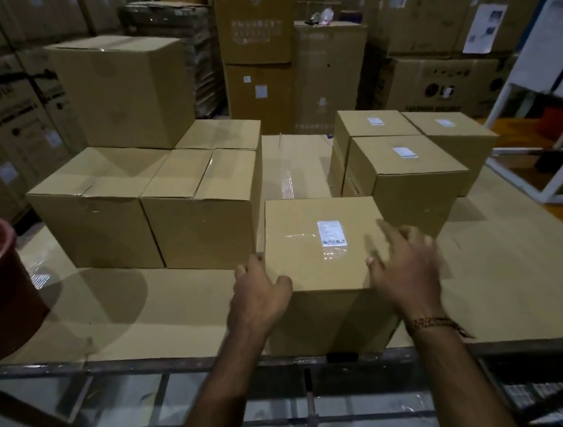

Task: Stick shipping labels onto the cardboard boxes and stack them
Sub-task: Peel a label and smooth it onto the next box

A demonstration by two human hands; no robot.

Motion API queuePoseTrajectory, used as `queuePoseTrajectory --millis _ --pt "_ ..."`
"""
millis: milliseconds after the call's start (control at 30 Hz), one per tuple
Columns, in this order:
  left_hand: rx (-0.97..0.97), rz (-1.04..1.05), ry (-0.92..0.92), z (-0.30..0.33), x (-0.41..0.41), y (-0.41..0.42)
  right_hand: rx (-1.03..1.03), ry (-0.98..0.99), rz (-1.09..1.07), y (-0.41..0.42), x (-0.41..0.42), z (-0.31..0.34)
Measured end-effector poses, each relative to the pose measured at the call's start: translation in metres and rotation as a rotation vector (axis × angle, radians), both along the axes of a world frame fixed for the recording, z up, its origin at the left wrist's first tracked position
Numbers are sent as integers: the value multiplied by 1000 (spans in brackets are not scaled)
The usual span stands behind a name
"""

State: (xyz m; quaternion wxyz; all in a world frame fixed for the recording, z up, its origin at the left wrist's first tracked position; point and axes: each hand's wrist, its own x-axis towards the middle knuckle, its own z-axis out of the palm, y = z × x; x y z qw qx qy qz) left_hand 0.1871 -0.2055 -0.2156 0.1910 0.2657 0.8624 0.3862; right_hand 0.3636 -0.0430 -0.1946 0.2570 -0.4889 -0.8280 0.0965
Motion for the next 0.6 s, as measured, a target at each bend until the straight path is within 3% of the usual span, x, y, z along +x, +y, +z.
queuePoseTrajectory --millis 100,167,400,600 --pt "26 -26 218 16 6 22 -47 79 321 8 -15 -7" --pt "42 -98 345 24 8 44 -45 91 403 15 -27 -9" --pt "-146 -258 555 14 -3 96 -151 70 357 51 -68 2" --pt "-184 -288 570 1 -10 93 -84 -43 250 63 -87 -5"
